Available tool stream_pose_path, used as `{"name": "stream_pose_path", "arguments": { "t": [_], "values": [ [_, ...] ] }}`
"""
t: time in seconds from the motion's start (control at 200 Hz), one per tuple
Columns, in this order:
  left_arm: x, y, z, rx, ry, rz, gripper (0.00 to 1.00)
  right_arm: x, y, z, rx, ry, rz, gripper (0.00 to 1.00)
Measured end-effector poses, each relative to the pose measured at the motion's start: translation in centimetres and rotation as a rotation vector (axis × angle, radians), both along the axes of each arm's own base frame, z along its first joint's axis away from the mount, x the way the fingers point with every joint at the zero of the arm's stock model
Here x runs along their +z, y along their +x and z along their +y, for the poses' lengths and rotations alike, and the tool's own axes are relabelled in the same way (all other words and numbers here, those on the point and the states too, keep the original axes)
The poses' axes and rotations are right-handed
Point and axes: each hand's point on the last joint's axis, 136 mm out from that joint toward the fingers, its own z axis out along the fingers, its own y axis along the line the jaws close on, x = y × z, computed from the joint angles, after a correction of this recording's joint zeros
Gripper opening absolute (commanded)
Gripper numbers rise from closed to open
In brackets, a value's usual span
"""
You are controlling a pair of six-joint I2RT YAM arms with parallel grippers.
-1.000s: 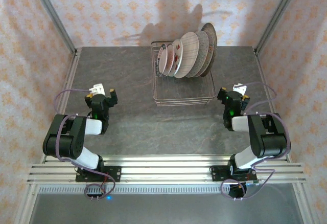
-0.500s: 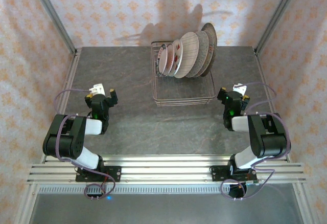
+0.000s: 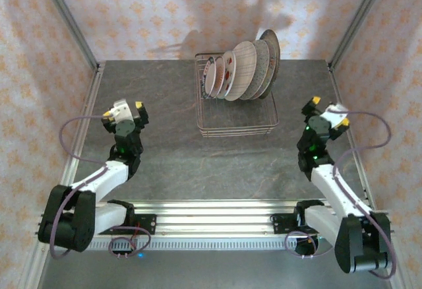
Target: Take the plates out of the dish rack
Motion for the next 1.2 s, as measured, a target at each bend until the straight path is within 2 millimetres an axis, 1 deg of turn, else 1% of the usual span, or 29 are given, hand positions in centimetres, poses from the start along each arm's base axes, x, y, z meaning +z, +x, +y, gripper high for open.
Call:
{"name": "stream_pose_path", "arguments": {
  "t": [0.02, 0.03, 0.055, 0.065, 0.08, 0.11, 0.125, 0.14, 0.16, 0.17, 0.175, 0.22, 0.235, 0.27, 0.315, 0.355, 0.385, 0.43, 0.47, 0.52, 0.541, 0.596, 0.671, 0.751, 0.801, 0.906, 0.966, 1.056, 1.201],
  "values": [
    [1.0, 0.1, 0.1, 0.013, 0.001, -0.018, 0.99, 1.6, 0.0, -0.2, -0.01, 0.001, -0.021, 0.99],
    [1.5, 0.1, 0.1, 0.02, 0.002, -0.025, 0.99, 2.0, 0.0, -0.2, -0.013, 0.001, -0.022, 0.99],
    [2.7, 0.2, 0.1, 0.03, 0.003, -0.047, 0.99, 4.2, 0.0, -0.4, -0.024, 0.005, -0.05, 0.99],
    [3.4, 0.2, 0.1, 0.036, 0.002, -0.059, 0.99, 4.7, 0.0, -0.5, -0.027, 0.005, -0.05, 0.99],
    [4.2, 0.3, 0.0, 0.04, 0.002, -0.074, 0.99, 6.3, 0.0, -0.6, -0.034, 0.007, -0.067, 0.99],
    [5.9, 0.5, -0.2, 0.049, -0.004, -0.1, 0.99, 8.6, 0.0, -0.6, -0.037, 0.027, -0.088, 0.99],
    [7.0, 0.6, -0.3, 0.049, -0.015, -0.12, 0.99, 10.4, 0.1, -0.6, -0.036, 0.047, -0.114, 0.99],
    [8.0, 0.8, -0.4, 0.054, -0.024, -0.131, 0.99, 11.5, 0.2, -0.6, -0.035, 0.053, -0.117, 0.99],
    [9.4, 1.0, -0.6, 0.052, -0.048, -0.151, 0.99, 13.9, 0.3, -0.6, -0.031, 0.076, -0.147, 0.99],
    [10.2, 1.2, -0.7, 0.054, -0.062, -0.157, 0.99, 14.6, 0.3, -0.6, -0.03, 0.083, -0.148, 0.99],
    [10.5, 1.2, -0.7, 0.054, -0.064, -0.157, 0.99, 15.3, 0.3, -0.6, -0.031, 0.085, -0.152, 0.99],
    [13.8, 1.7, -1.1, 0.042, -0.148, -0.188, 1.0, 19.6, 0.2, -0.7, -0.036, 0.156, -0.228, 0.99],
    [14.6, 1.7, -1.2, 0.038, -0.171, -0.196, 1.0, 20.6, 0.2, -0.8, -0.039, 0.191, -0.254, 0.99],
    [17.3, 1.7, -1.4, 0.019, -0.255, -0.247, 1.0, 22.5, 0.0, -1.1, -0.043, 0.245, -0.288, 0.99],
    [20.0, 1.6, -1.4, -0.025, -0.362, -0.322, 0.99, 23.5, 0.2, -1.3, -0.021, 0.285, -0.294, 0.99],
    [21.2, 1.8, -1.3, -0.07, -0.459, -0.366, 0.99, 23.5, 0.6, -1.3, 0.001, 0.303, -0.278, 0.99],
    [21.5, 1.9, -1.2, -0.091, -0.512, -0.373, 0.99, 23.1, 1.1, -1.2, 0.019, 0.316, -0.247, 0.99],
    [21.3, 2.5, -1.4, -0.107, -0.566, -0.338, 0.99, 22.1, 2.1, -0.7, 0.053, 0.329, -0.189, 0.99],
    [21.3, 3.4, -2.5, -0.137, -0.597, -0.291, 0.99, 21.4, 3.2, 0.2, 0.094, 0.334, -0.135, 1.0],
    [20.7, 4.8, -5.0, -0.194, -0.62, -0.208, 0.99, 20.2, 5.1, 1.6, 0.152, 0.33, -0.053, 0.99],
    [20.3, 5.2, -6.4, -0.22, -0.621, -0.167, 0.99, 19.7, 5.8, 2.2, 0.174, 0.322, -0.013, 0.99],
    [18.8, 5.8, -10.2, -0.298, -0.624, -0.063, 0.99, 18.2, 7.8, 3.8, 0.23, 0.301, 0.081, 1.0],
    [16.2, 5.0, -14.6, -0.394, -0.61, 0.078, 0.99, 16.1, 10.1, 6.1, 0.31, 0.264, 0.213, 0.99],
    [14.5, 3.9, -17.5, -0.46, -0.586, 0.179, 0.99, 14.7, 11.9, 7.8, 0.384, 0.231, 0.306, 0.99],
    [13.9, 3.3, -18.5, -0.489, -0.57, 0.215, 0.99, 14.1, 12.9, 8.4, 0.41, 0.216, 0.343, 0.99],
    [13.3, 2.6, -19.9, -0.537, -0.553, 0.261, 0.99, 13.8, 15.0, 9.1, 0.445, 0.195, 0.374, 0.99],
    [13.2, 2.4, -20.4, -0.565, -0.544, 0.277, 0.99, 13.7, 16.2, 9.5, 0.467, 0.189, 0.387, 0.94],
    [13.1, 2.2, -21.0, -0.602, -0.533, 0.295, 0.99, 13.7, 18.2, 10.2, 0.497, 0.187, 0.396, 0.9],
    [13.1, 1.8, -22.1, -0.673, -0.522, 0.319, 0.99, 12.5, 21.6, 11.5, 0.541, 0.183, 0.442, 0.84]
  ]
}}
